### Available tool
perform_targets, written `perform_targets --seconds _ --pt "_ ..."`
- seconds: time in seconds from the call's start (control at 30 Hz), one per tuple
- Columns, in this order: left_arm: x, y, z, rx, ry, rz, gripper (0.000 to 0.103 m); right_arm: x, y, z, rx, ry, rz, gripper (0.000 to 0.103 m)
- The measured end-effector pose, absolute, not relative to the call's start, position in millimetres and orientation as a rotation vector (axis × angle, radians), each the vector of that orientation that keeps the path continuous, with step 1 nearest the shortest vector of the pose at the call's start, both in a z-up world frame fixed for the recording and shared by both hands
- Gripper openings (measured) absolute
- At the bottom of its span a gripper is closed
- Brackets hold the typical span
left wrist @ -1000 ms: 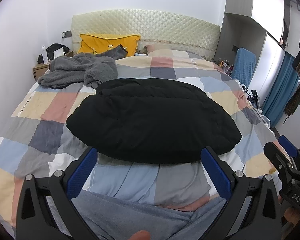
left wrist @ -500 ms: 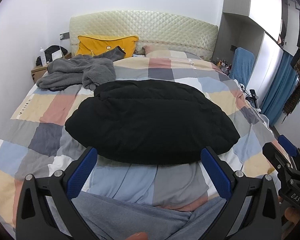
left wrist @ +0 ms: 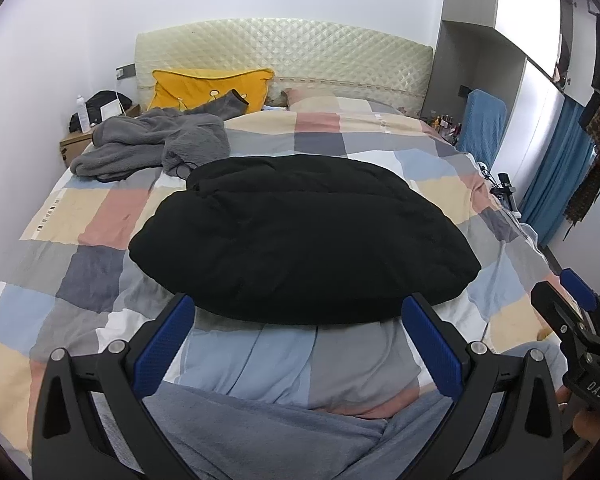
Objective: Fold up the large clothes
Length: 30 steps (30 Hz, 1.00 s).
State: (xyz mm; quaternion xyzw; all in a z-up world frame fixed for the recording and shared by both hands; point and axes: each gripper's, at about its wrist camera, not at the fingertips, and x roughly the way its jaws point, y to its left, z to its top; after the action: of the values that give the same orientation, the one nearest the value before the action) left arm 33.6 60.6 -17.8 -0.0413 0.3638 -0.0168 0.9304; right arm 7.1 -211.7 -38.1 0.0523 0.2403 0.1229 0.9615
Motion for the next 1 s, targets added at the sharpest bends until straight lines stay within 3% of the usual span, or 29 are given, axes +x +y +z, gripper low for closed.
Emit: perform_targets --seconds 1.0 --pt "30.6 60.6 -18.3 -0.091 0.730 -0.060 0.103 1.9 -207.6 -33.8 0.105 0.474 0.267 0.103"
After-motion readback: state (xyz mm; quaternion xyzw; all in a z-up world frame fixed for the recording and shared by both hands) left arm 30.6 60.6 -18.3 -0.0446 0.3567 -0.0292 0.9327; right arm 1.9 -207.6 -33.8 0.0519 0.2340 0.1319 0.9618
